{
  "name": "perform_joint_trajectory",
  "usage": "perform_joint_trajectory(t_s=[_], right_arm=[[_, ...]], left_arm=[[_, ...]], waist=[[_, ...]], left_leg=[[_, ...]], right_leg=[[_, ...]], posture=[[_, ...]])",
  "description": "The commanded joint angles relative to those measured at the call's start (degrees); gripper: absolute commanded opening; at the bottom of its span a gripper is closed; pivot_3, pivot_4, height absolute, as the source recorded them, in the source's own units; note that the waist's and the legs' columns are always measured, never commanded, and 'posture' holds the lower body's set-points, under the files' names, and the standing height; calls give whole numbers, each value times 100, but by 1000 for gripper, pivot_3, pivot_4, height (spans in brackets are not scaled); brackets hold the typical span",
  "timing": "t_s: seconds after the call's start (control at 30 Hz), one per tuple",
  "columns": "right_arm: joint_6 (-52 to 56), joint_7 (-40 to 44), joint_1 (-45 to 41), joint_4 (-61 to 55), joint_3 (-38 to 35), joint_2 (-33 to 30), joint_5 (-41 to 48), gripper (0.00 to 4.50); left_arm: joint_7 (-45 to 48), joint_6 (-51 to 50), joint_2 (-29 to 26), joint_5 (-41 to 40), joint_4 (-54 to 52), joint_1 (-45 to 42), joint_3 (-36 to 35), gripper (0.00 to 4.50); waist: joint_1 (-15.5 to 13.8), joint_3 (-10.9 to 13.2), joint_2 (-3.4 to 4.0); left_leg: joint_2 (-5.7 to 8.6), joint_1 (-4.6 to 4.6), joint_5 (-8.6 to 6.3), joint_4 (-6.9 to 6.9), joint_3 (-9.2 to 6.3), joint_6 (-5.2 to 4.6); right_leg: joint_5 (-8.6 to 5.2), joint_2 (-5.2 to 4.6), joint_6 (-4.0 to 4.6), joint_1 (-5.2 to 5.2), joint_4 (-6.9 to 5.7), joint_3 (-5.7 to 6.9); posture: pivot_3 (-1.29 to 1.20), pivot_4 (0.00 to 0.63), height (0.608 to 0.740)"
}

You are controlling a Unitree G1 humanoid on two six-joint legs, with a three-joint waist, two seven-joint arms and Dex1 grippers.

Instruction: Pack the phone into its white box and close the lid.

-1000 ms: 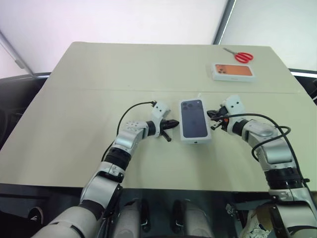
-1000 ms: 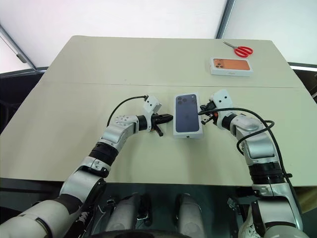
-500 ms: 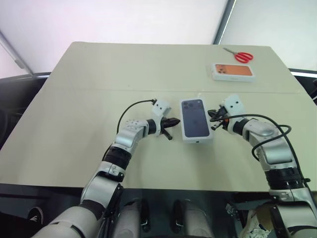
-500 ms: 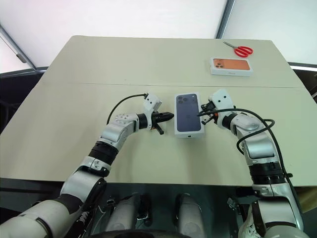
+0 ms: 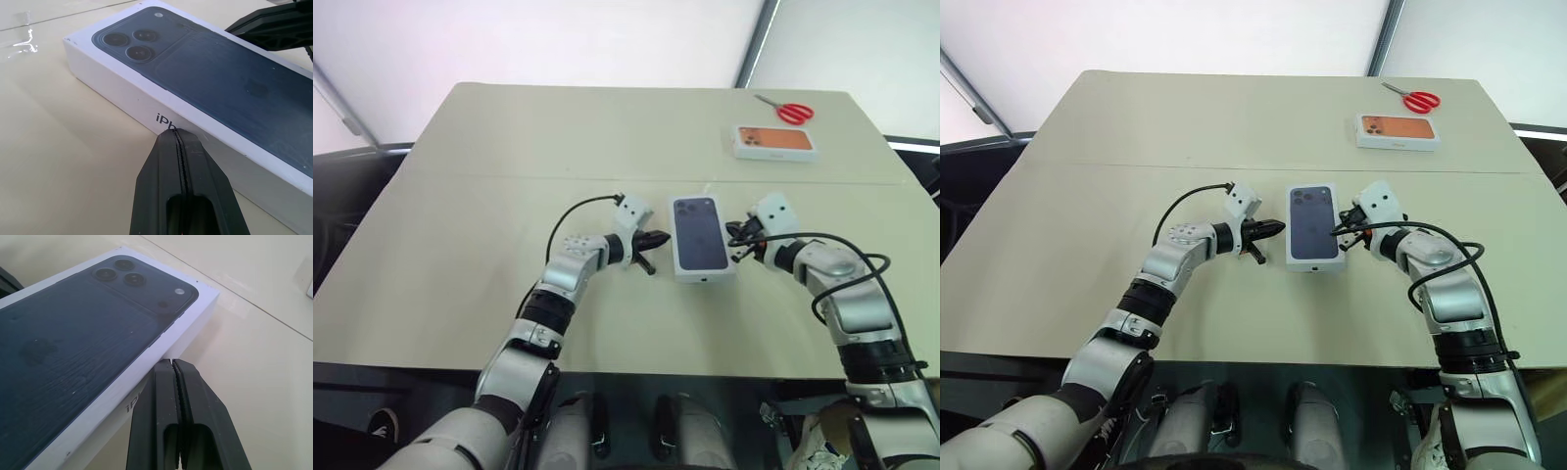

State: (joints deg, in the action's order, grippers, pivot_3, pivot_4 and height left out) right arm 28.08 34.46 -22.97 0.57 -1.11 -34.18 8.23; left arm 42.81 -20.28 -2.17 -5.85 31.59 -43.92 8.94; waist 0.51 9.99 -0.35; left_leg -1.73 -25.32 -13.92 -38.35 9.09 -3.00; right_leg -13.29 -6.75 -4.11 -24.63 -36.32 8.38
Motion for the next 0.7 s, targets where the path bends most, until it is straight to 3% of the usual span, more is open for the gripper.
perform_joint_trajectory(t_s=[0.03, 0.3, 0.47, 0.63, 0.7], right_arm=[[34, 64, 35, -316, 117, 136, 73, 70], [-94, 95, 4, -194, 238, 62, -168, 70], [-186, -51, -505, 182, -135, 3, -140, 70], [67, -159, -1009, 473, -381, 277, 214, 70], [-182, -140, -1159, 752, -134, 309, -16, 70]], left_arm=[[44, 163, 157, -52, -118, -160, 89, 0], [31, 62, 132, -124, -256, -157, -8, 0], [-40, 164, 20, -196, -290, -292, -262, 0], [-244, 321, 53, -273, 288, -762, -520, 0], [-394, 520, 180, -290, 770, -1061, -624, 0]], waist=[[2, 0, 0], [12, 0, 0], [17, 0, 0], [5, 0, -1], [-1, -1, -1]], left_leg=[[0, 0, 0, 0, 0, 0], [-1, 0, 0, 0, 0, 0], [-1, 0, 0, 0, 1, 0], [0, -1, 1, -1, 0, 0], [0, 1, 1, -2, 1, 0]], right_leg=[[0, 0, 0, 0, 0, 0], [0, 1, 0, 0, -1, 0], [0, 1, 0, -1, -1, 0], [0, 1, 0, -2, -3, 0], [0, 2, 0, 1, -2, 0]], posture=[[0, 150, 738], [0, 150, 738], [0, 150, 738], [0, 150, 738], [0, 150, 738]])
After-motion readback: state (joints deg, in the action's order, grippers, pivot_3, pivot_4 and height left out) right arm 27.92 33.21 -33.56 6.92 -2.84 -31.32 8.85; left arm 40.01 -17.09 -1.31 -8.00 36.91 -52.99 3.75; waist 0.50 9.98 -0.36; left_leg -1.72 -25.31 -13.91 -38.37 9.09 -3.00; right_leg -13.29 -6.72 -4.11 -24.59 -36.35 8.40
